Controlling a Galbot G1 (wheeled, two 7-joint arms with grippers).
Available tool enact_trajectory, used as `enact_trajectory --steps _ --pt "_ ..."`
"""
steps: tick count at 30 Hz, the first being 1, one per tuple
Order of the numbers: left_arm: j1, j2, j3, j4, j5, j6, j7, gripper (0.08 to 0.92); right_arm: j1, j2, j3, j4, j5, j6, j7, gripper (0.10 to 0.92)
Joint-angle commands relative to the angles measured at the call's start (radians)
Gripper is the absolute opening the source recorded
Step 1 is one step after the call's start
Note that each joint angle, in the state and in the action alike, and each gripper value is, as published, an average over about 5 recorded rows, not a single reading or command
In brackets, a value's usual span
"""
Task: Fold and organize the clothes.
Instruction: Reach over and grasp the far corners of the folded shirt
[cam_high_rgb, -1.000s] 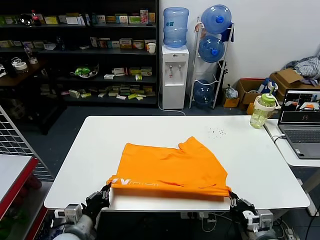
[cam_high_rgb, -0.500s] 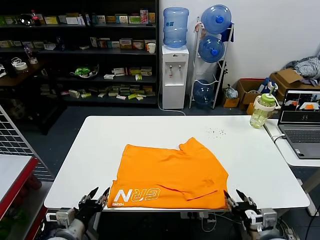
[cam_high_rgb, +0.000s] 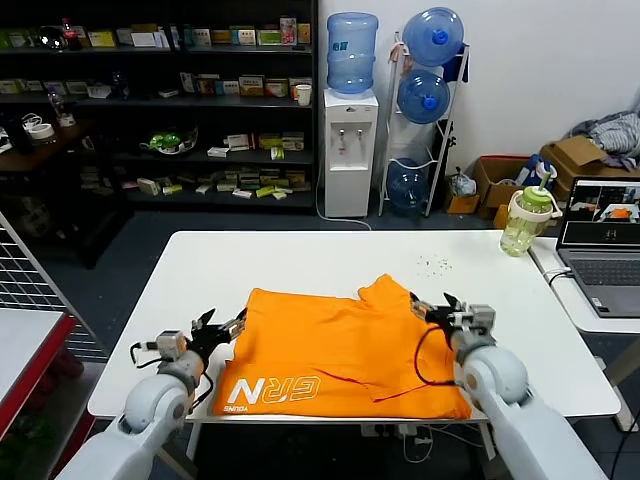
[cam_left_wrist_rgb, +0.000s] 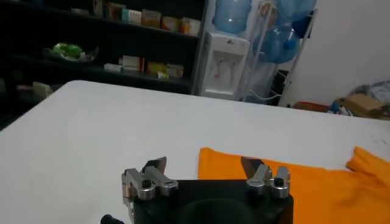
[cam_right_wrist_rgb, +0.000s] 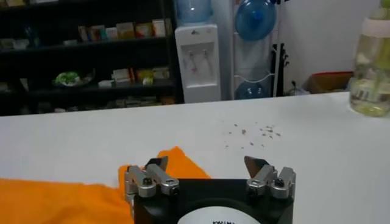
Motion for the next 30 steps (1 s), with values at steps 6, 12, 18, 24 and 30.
enact_trajectory --steps 6,12,18,24,30 --pt "-0.391 -0.114 0.201 0.424 -0.014 0.045 0.059 0.823 0.288 0.104 -0.168 -0.366 -0.008 -0.069 -0.031 0.823" --pt "-0.394 -0.113 0.229 0.422 -0.015 0.093 0.054 0.823 0.285 0.105 -0.167 -0.384 -0.011 -0.072 -0.041 0.823" --pt "-0.39 -0.114 0.241 0.415 -0.017 0.128 0.047 0.815 0.289 0.106 -0.172 -0.393 -0.001 -0.103 -0.045 0.785" --pt "-0.383 -0.107 0.259 0.404 -0.016 0.155 0.041 0.678 0.282 0.104 -0.173 -0.387 0.025 -0.142 -0.044 0.62" --pt "-0.383 -0.093 0.275 0.386 -0.016 0.16 0.034 0.505 0.271 0.094 -0.172 -0.356 0.043 -0.123 -0.053 0.447"
